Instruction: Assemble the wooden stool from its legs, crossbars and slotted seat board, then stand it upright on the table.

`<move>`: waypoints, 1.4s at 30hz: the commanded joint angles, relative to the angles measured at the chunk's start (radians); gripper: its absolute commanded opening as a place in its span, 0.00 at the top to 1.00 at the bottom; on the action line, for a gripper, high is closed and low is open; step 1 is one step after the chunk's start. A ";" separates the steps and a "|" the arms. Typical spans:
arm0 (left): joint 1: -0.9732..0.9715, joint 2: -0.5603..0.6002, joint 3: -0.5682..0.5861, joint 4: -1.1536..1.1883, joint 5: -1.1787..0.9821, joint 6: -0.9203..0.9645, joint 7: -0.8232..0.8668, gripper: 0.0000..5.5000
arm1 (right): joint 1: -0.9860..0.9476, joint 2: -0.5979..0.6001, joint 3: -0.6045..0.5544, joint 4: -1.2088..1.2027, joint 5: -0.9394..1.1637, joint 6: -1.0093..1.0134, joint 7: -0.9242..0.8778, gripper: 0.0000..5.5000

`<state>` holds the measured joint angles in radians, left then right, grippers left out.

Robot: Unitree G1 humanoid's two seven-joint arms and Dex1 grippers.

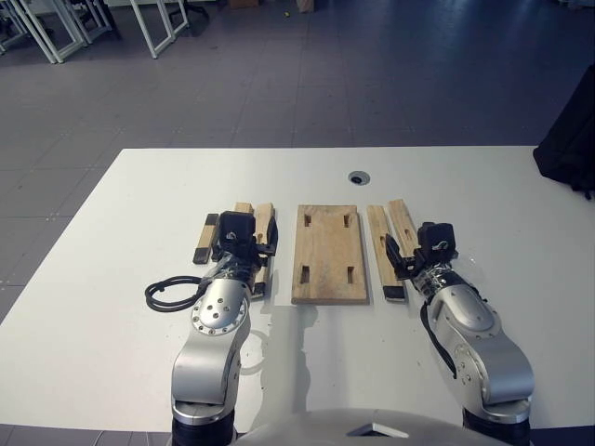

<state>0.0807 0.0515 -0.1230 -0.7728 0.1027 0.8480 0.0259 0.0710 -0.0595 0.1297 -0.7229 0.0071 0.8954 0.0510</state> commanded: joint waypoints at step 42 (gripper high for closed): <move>-0.011 -0.003 0.007 0.012 0.015 -0.005 0.009 0.36 | 0.030 -0.291 -0.254 0.476 0.143 -0.193 0.291 0.39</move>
<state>0.0811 0.0473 -0.1139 -0.7595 0.1074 0.8462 0.0284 0.0801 -0.3610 -0.1476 -0.2475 0.1519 0.6932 0.3454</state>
